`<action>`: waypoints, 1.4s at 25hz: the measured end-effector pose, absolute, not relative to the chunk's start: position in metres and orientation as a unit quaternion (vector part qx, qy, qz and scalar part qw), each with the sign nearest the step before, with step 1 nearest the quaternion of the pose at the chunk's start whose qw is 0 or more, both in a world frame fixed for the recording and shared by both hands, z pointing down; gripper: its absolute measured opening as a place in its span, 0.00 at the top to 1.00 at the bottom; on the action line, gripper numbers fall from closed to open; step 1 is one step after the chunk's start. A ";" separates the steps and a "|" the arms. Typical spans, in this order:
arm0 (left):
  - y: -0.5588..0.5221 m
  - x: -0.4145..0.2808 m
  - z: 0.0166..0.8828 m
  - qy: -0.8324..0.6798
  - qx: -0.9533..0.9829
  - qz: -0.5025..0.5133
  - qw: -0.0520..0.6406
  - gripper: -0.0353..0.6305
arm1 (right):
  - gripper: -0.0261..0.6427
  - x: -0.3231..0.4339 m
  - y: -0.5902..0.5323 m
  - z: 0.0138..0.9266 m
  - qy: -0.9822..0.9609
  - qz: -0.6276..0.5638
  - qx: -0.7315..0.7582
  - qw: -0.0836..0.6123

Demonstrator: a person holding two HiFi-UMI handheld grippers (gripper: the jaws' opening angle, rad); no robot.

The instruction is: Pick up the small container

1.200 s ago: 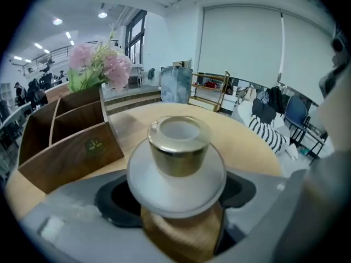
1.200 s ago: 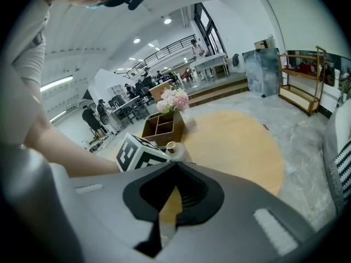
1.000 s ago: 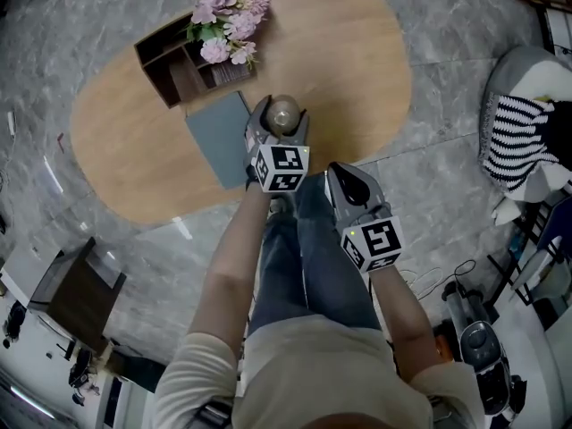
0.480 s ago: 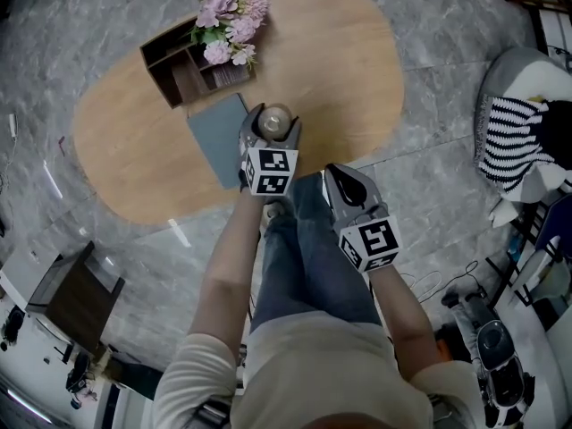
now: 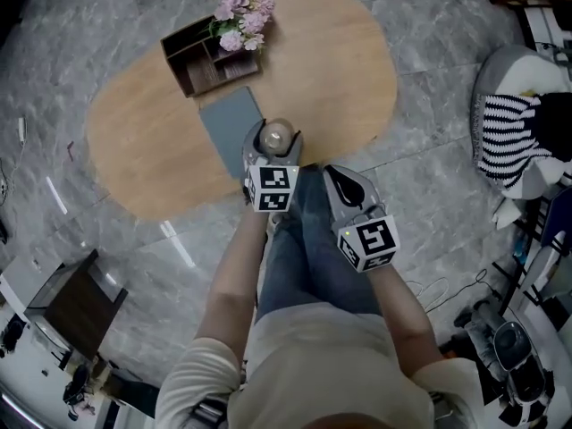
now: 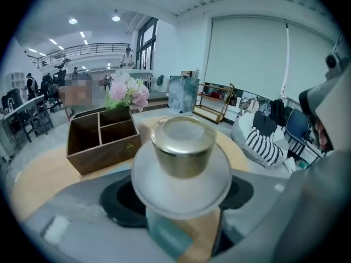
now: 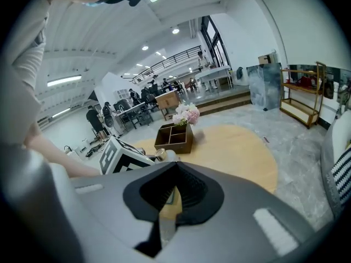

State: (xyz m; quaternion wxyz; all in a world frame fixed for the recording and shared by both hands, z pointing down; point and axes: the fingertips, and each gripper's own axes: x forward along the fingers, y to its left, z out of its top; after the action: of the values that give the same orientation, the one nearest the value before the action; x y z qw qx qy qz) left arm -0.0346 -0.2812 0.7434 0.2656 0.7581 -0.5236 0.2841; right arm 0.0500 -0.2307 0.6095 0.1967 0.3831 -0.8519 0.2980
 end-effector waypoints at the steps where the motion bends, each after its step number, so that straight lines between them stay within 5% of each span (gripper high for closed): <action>1: -0.274 -0.035 0.735 -0.525 0.760 0.280 0.263 0.44 | 0.96 0.049 -0.224 0.604 -0.853 0.294 0.384 0.194; 35: 0.003 -0.099 0.489 -0.568 0.761 0.169 0.264 0.44 | 0.96 0.008 -0.004 0.426 -0.898 0.167 0.380 0.145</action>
State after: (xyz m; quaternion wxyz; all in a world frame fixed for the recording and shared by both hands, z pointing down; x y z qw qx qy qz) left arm -0.0986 0.0031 0.4890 0.2645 0.7607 -0.5683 0.1687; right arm 0.0082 -0.0043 0.4257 0.1453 0.3801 -0.8981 0.1666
